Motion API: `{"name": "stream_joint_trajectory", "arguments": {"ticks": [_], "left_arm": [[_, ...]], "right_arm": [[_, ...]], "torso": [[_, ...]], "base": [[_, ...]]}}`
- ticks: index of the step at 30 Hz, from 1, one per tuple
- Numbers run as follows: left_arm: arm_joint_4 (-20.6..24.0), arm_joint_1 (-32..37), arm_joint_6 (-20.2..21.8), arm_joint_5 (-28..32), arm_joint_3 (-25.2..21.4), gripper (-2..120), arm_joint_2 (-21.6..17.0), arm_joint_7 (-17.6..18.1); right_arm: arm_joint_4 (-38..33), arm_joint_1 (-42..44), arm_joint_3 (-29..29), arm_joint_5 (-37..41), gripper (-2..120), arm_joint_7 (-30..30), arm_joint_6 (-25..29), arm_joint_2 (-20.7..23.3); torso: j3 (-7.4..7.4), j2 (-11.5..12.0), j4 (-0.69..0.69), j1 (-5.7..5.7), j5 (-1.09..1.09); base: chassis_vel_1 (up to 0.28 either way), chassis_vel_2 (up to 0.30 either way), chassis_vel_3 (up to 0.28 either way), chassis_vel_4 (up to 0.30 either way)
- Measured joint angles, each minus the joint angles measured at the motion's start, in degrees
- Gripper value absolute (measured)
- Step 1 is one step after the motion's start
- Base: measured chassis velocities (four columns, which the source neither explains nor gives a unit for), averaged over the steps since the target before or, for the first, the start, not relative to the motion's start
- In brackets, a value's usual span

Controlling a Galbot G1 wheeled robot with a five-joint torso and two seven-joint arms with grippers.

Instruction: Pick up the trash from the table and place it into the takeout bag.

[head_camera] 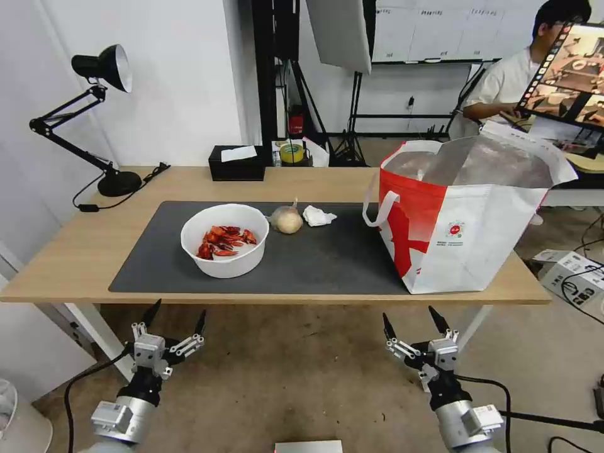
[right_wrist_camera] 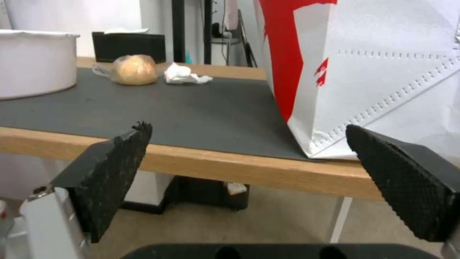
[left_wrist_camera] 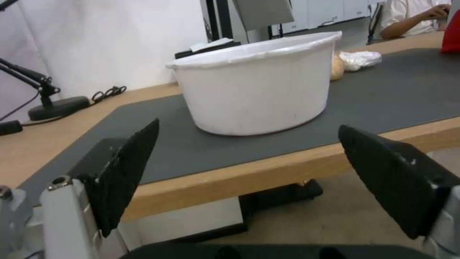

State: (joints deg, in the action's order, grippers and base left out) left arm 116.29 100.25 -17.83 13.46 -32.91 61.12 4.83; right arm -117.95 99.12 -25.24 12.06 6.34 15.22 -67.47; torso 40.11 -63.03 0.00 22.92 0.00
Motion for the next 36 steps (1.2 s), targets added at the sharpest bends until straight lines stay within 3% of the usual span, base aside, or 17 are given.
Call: {"name": "stream_joint_trajectory", "arguments": {"ticks": [21, 28, 36], "left_arm": [[-0.53, -0.97, -0.47, -0.75, 0.76, 100, -0.26, -0.05], [-1.43, -4.03, -0.50, -0.48, 2.71, 100, -1.49, -0.03], [-2.22, -5.05, -0.48, 0.77, 2.58, 100, -2.21, 0.05]], "right_arm": [[-0.58, 0.09, -0.02, 0.39, 100, -0.08, -0.38, 0.15], [-3.93, -0.34, 0.22, 1.45, 100, -0.12, -1.56, 0.31], [-6.02, -7.48, 4.02, 7.47, 100, -0.15, -5.84, 5.46]], "torso": [[0.00, 0.00, 0.00, 0.00, 0.00], [0.00, 0.00, -0.01, 0.00, 0.00], [0.00, 0.00, 0.00, 0.00, 0.00]], "base": [[0.000, 0.000, 0.000, 0.000], [0.000, 0.000, 0.000, 0.000], [0.000, 0.000, 0.000, 0.000]]}}
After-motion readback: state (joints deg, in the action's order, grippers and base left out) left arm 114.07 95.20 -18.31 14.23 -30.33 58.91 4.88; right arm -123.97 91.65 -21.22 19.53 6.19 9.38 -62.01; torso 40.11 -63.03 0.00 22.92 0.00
